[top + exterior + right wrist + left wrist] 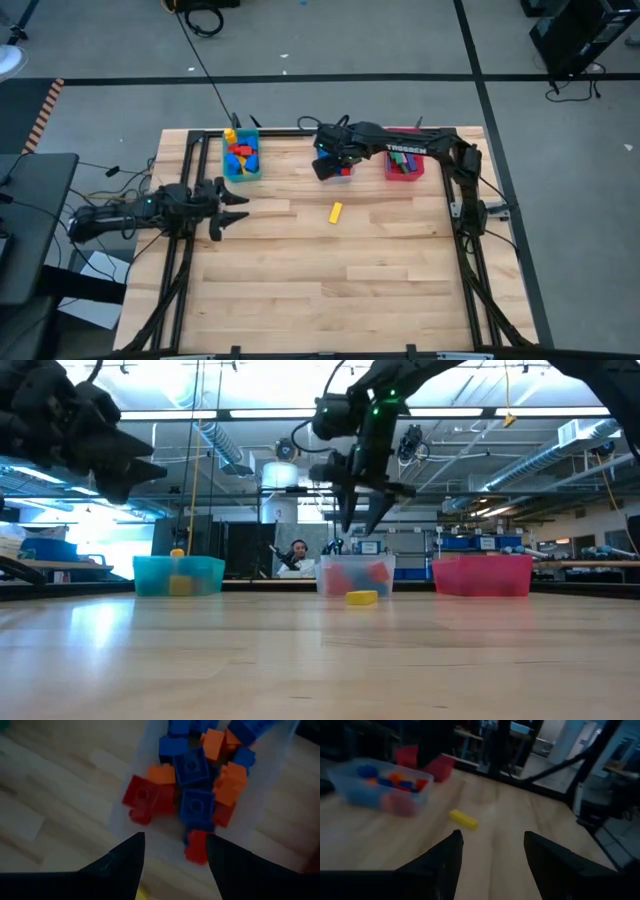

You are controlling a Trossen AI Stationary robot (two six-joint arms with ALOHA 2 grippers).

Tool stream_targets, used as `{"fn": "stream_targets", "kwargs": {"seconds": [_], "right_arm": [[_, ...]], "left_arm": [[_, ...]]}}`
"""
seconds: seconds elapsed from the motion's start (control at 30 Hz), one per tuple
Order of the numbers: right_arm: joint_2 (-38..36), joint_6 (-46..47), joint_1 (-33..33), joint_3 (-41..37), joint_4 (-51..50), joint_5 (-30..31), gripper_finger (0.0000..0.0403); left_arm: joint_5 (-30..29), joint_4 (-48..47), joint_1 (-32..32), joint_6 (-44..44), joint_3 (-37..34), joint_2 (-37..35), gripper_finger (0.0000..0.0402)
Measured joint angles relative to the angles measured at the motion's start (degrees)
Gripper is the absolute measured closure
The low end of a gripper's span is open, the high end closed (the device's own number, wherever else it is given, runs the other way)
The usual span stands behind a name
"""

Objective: Sort blocks by size
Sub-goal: Put the yellow block into the red bin

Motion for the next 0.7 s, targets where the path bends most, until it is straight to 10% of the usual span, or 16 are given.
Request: {"fn": "stream_targets", "kwargs": {"seconds": [0.7], "right_arm": [[-6.20, 30.32, 12.15, -4.23, -6.61, 10.54, 0.0179]], "left_arm": [[-3.71, 11.97, -2.52, 12.26, -6.85, 0.26, 0.0183]]}}
